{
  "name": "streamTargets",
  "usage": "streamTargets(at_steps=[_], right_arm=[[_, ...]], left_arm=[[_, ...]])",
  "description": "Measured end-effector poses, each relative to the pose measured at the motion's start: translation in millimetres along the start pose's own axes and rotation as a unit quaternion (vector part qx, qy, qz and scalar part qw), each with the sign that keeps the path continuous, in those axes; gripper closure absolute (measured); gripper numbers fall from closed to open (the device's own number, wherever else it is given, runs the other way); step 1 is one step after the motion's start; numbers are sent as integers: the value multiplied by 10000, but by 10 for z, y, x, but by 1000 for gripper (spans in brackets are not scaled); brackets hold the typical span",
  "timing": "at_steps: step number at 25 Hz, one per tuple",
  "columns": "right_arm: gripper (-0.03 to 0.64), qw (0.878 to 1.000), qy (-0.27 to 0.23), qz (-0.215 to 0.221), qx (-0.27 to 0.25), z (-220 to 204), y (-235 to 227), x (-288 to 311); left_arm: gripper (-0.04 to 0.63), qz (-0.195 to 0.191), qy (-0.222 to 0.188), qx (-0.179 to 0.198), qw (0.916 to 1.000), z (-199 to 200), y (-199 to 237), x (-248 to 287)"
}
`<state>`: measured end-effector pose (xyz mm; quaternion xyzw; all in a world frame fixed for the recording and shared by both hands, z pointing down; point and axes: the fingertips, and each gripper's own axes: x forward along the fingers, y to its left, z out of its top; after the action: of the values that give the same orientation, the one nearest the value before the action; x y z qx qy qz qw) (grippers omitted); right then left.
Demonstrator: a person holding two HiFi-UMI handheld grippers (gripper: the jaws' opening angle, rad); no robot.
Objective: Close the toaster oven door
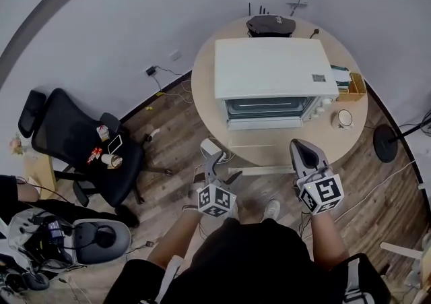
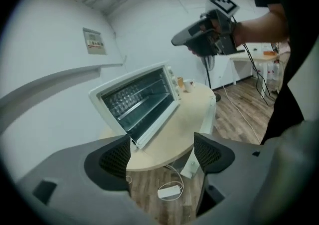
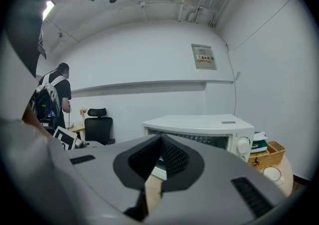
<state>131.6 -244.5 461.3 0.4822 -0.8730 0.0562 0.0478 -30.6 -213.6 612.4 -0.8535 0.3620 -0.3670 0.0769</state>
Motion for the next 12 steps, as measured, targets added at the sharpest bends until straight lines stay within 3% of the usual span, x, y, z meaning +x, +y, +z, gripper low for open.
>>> streamTargets(at_steps=[2, 5, 12], right_arm=[[620, 10000, 34, 56, 7, -18, -19, -12], [620, 9999, 88, 130, 31, -45, -32, -29], [620, 9995, 145, 261, -49, -26, -19, -61]], left_arm=[[215, -68, 372, 583, 9976, -147, -120, 60], [204, -194, 848, 1358, 9869, -346, -292, 139], [204, -323, 1492, 2312, 9609, -698, -540, 282]])
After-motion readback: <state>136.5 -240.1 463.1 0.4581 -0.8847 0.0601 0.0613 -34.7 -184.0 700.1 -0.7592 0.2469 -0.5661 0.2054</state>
